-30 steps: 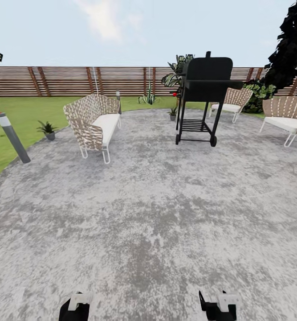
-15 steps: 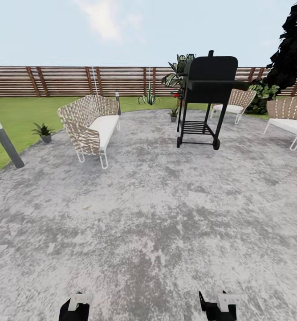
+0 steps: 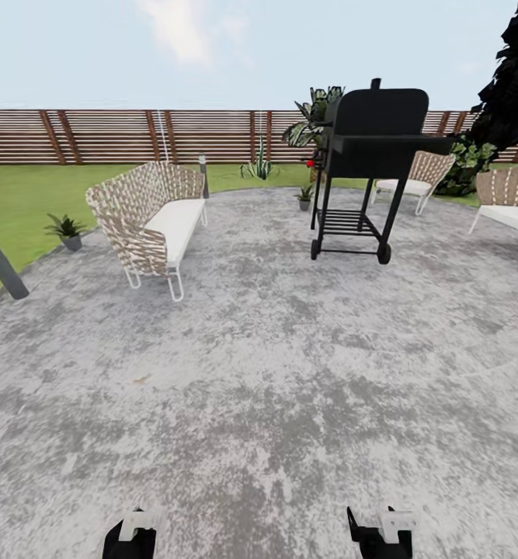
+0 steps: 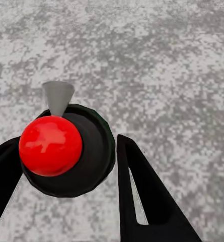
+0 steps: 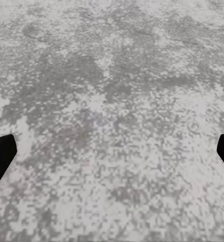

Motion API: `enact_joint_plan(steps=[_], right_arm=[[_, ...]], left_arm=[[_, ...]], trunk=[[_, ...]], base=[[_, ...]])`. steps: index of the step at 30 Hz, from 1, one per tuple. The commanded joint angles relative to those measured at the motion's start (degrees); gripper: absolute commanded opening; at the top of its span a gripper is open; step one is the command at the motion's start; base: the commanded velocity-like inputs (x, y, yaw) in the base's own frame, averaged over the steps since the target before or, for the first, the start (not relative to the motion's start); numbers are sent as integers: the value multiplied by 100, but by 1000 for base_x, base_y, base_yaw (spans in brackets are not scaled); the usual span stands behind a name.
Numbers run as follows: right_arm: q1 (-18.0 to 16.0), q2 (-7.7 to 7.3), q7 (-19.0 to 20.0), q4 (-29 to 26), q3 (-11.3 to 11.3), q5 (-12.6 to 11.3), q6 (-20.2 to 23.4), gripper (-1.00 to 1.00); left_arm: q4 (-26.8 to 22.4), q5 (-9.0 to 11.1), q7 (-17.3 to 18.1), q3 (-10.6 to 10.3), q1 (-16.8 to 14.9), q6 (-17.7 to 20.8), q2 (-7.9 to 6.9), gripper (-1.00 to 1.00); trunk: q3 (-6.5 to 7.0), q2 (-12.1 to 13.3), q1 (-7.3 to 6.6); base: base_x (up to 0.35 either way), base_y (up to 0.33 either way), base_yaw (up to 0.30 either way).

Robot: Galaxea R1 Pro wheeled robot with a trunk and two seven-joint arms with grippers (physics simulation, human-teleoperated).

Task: Pick up the pesticide atomizer in the garden and spray insectifuge to fully cover both potted plants in the garden.

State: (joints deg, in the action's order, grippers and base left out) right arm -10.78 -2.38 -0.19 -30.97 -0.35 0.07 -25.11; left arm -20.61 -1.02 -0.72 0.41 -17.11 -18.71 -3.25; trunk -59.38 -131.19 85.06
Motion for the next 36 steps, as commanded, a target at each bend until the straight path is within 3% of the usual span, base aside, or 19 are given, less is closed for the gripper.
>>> enact_joint_plan(steps=[1,36], right_arm=[[-3,0,-1,4,-2,1,-15,100],[-3,0,2,-5,-9,-6,-19,100]], left_arm=[[4,-12,-9,3,-3,-19,0,-100],[-2,-12,-7,-1,-3,-22,0,-100]], trunk=[[-5,-1,2],[-5,-1,2]], base=[[339,0,0],[339,0,0]])
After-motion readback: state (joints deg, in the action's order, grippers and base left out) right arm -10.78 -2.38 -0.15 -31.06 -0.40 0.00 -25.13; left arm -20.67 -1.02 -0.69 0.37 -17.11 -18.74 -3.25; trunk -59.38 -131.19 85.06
